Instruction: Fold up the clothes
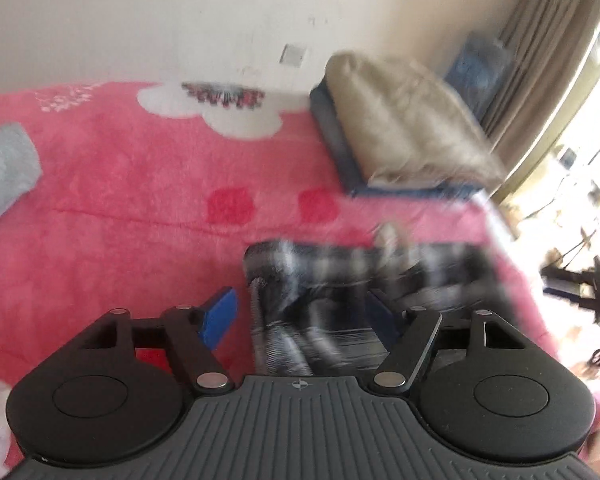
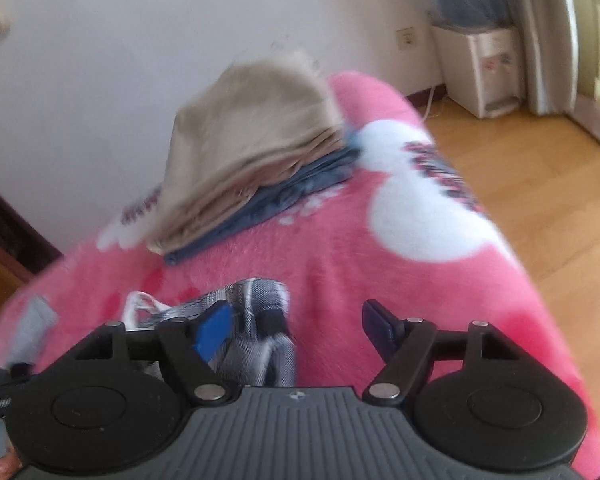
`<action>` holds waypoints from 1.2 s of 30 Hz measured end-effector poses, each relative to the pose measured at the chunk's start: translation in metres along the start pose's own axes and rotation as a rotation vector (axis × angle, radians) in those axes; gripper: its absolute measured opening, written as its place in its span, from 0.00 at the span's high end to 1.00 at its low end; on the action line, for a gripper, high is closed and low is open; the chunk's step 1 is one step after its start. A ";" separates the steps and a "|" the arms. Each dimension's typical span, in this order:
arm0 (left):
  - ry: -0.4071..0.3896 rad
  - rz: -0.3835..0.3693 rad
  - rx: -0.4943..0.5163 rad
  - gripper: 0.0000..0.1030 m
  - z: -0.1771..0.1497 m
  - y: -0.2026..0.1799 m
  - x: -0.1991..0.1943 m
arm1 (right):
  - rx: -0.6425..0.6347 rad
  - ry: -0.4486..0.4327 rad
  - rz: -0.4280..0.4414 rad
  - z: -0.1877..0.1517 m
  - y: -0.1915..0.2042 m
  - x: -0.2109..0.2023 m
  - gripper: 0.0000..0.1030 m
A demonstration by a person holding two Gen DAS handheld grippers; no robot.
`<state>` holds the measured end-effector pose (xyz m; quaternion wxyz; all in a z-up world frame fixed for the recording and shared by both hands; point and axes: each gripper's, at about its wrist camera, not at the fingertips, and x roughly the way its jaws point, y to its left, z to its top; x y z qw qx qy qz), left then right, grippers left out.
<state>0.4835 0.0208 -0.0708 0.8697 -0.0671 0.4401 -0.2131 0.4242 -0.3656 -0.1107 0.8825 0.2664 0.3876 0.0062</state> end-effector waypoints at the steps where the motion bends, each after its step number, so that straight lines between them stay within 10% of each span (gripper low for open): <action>1: -0.004 -0.009 -0.011 0.31 0.004 -0.003 -0.012 | 0.038 0.005 0.025 -0.002 -0.012 -0.023 0.26; 12: -0.289 0.008 0.061 0.31 0.050 -0.102 -0.262 | 0.122 -0.136 0.099 -0.090 -0.052 -0.346 0.25; 25: -0.490 0.573 0.028 0.20 -0.033 -0.120 -0.571 | -0.038 -0.337 0.141 -0.216 -0.018 -0.592 0.18; 31: -0.516 0.570 -0.057 0.08 -0.038 -0.122 -0.532 | -0.037 -0.267 0.157 -0.204 0.002 -0.567 0.17; 36: -0.290 0.367 0.040 0.08 -0.112 -0.129 -0.390 | -0.043 -0.176 0.149 -0.188 0.018 -0.528 0.17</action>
